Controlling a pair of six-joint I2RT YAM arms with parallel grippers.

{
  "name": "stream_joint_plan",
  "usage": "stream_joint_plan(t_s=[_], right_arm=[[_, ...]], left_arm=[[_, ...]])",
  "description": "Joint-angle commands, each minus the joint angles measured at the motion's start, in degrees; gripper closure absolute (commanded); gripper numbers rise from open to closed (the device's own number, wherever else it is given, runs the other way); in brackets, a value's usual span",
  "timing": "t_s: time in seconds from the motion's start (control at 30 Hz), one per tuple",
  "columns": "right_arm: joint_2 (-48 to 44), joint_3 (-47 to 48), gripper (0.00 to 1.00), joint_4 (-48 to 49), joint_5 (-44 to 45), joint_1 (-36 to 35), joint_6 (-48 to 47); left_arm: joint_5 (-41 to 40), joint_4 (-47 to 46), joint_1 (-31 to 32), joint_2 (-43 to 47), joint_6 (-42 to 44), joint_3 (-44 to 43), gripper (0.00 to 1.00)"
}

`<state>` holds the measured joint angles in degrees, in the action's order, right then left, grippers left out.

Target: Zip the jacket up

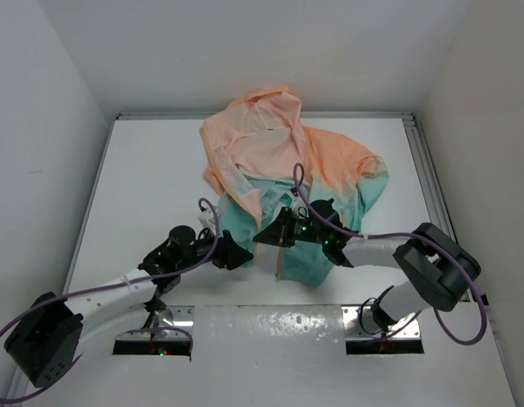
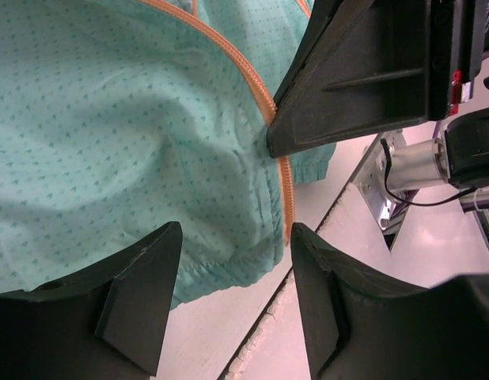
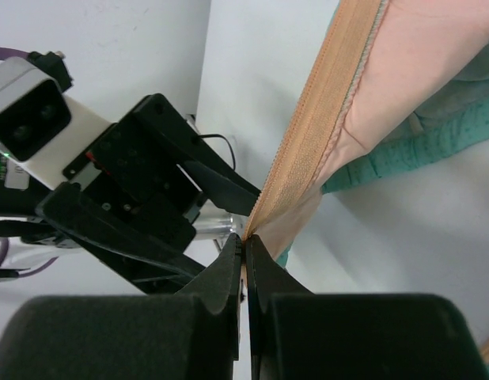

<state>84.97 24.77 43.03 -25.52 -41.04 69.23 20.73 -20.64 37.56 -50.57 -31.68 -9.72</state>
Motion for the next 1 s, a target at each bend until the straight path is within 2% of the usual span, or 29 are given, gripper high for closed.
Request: stream_joint_plan(t_s=[0.0,0.17,0.27,0.3,0.47,0.53,0.67,0.77,0.83,0.97], right_arm=[[1.5,-0.2,1.00,7.4,-2.3,0.4,2.3],[2.7,-0.6,1.00,10.3,-3.1,1.0,4.0],[3.0,-0.8,1.00,10.4,-3.2,1.0,4.1],[3.1,-0.9,1.00,10.5,-3.2,1.0,4.1],[3.4,-0.9,1.00,11.1,-3.2,1.1,4.6],[3.6,-0.9,1.00,11.4,-3.2,1.2,4.7],[4.0,-1.0,1.00,12.5,-3.5,1.4,5.5],[4.0,-1.1,1.00,13.6,-3.8,1.5,6.2],[4.0,-1.1,1.00,13.8,-3.9,1.7,6.4],[4.2,-1.1,1.00,13.9,-4.1,1.7,6.4]], left_arm=[[1.7,-5.8,0.3,-2.2,1.1,0.1,0.46],[1.9,-7.6,0.2,-3.8,1.3,0.3,0.50],[1.9,-8.6,0.2,-3.8,1.1,0.4,0.58],[2.0,-8.8,0.2,-3.9,0.9,0.4,0.64],[3.1,-10.5,0.2,-4.3,0.4,0.7,0.75],[3.8,-11.1,0.2,-4.6,0.2,1.0,0.76],[4.4,-10.5,0.2,-5.5,0.4,1.2,0.57],[4.4,-10.5,0.2,-5.7,0.3,1.8,0.54],[4.4,-11.3,0.2,-5.9,0.0,2.4,0.54],[3.8,-13.4,0.2,-6.1,-0.5,2.7,0.70]])
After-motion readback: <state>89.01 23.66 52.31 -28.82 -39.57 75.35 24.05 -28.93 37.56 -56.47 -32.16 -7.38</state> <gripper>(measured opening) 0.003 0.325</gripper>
